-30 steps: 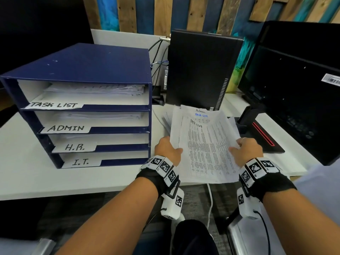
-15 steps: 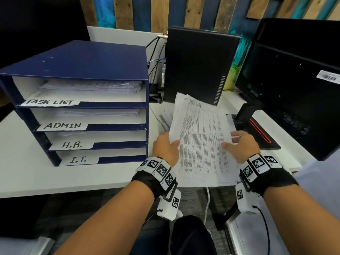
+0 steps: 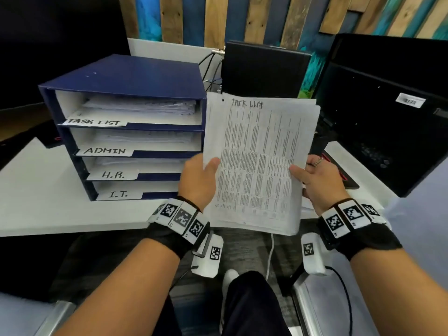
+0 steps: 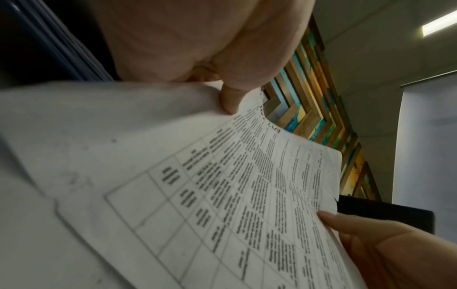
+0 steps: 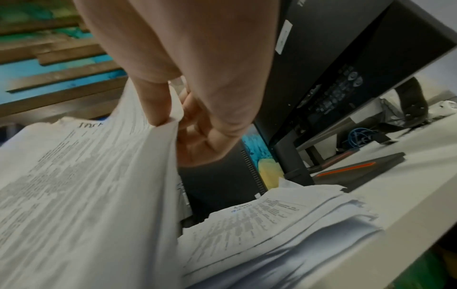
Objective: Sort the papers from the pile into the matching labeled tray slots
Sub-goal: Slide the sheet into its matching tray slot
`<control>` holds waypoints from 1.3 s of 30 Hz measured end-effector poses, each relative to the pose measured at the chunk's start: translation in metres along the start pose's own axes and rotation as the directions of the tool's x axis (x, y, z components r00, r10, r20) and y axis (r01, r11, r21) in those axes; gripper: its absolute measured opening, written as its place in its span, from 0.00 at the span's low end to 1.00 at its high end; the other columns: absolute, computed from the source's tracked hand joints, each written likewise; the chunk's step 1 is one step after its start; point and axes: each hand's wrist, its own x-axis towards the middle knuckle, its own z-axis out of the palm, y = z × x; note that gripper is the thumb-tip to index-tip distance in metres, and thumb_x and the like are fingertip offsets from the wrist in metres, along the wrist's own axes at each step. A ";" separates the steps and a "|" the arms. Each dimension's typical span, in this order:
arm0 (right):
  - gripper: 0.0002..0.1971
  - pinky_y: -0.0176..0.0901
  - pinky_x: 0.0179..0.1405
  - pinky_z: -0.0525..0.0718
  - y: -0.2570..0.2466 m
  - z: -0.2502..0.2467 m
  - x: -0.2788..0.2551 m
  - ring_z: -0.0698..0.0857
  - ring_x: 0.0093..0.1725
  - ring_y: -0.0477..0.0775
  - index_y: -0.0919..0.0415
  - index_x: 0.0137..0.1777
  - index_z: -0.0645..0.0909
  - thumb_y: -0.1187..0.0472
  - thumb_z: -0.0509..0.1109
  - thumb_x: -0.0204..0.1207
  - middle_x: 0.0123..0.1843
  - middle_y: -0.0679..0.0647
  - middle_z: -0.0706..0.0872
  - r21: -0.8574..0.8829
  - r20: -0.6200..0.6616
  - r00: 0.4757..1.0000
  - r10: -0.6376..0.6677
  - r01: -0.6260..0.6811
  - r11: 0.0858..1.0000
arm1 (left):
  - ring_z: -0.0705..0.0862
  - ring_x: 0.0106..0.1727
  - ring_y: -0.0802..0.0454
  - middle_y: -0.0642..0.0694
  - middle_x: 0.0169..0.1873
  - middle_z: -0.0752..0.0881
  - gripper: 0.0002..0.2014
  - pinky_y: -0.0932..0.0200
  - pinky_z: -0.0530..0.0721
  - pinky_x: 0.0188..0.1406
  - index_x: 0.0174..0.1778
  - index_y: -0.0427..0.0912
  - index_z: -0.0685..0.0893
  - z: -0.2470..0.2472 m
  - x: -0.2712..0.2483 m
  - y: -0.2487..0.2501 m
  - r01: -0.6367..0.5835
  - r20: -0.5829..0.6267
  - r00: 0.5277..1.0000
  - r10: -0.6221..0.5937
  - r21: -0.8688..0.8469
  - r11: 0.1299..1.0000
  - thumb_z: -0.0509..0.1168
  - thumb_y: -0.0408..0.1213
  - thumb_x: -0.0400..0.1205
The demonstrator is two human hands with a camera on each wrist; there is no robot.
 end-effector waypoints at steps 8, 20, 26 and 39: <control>0.18 0.63 0.63 0.87 -0.028 0.066 -0.037 0.90 0.61 0.54 0.54 0.62 0.86 0.72 0.70 0.75 0.62 0.51 0.91 -0.044 0.228 0.972 -0.064 0.076 0.996 | 0.82 0.39 0.50 0.45 0.40 0.87 0.16 0.58 0.79 0.40 0.46 0.37 0.86 -0.069 -0.020 -0.021 0.016 -0.326 0.945 0.007 0.067 0.998 0.61 0.45 0.87; 0.14 0.59 0.58 0.90 -0.046 0.167 -0.065 0.92 0.56 0.54 0.54 0.64 0.84 0.69 0.66 0.84 0.61 0.52 0.91 0.001 0.486 0.872 0.054 -0.062 0.998 | 0.62 0.25 0.50 0.46 0.22 0.64 0.24 0.56 0.61 0.26 0.24 0.40 0.64 -0.188 -0.027 -0.032 0.144 -0.423 0.905 -0.048 0.197 0.970 0.60 0.35 0.87; 0.12 0.52 0.46 0.91 -0.044 0.182 -0.071 0.92 0.54 0.55 0.53 0.62 0.86 0.65 0.64 0.87 0.55 0.51 0.93 0.029 0.540 0.833 0.122 -0.163 0.986 | 0.67 0.27 0.48 0.40 0.26 0.70 0.16 0.56 0.65 0.27 0.31 0.31 0.77 -0.213 0.013 0.003 0.198 -0.422 0.903 -0.076 0.253 0.947 0.60 0.34 0.84; 0.11 0.51 0.39 0.89 -0.128 0.211 -0.015 0.86 0.38 0.55 0.58 0.36 0.80 0.65 0.70 0.81 0.31 0.49 0.86 0.226 0.121 0.990 0.070 -0.096 0.969 | 0.80 0.20 0.52 0.42 0.26 0.87 0.08 0.61 0.76 0.23 0.48 0.36 0.83 -0.217 0.011 0.031 0.304 -0.138 0.934 -0.330 -0.183 0.935 0.59 0.33 0.85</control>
